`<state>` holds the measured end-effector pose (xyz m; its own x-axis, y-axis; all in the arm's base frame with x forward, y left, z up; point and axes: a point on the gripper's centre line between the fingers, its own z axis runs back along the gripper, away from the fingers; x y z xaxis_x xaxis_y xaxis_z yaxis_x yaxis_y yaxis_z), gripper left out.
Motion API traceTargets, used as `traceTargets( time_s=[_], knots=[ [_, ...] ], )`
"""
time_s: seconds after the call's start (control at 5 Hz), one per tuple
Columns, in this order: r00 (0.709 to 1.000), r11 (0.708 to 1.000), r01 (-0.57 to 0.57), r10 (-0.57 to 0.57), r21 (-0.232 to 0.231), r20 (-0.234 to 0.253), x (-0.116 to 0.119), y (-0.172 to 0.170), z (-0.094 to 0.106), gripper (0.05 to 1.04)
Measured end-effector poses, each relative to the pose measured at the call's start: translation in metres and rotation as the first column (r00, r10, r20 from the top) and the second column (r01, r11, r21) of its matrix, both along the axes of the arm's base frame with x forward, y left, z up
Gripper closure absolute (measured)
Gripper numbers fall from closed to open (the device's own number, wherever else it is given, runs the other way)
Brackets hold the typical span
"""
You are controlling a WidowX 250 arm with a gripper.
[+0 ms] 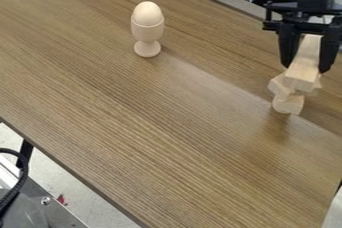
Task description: Put the rectangle on top of other rectangle tower
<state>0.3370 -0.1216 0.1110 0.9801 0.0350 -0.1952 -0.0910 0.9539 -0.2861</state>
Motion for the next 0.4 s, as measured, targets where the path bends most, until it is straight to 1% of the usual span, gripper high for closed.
traceTargets(
  time_s=[0.4],
  knots=[
    [1.000,1.000,-0.002,0.002,0.000,-0.012,-0.0038,0.0021,-0.0081,0.533]
  ],
)
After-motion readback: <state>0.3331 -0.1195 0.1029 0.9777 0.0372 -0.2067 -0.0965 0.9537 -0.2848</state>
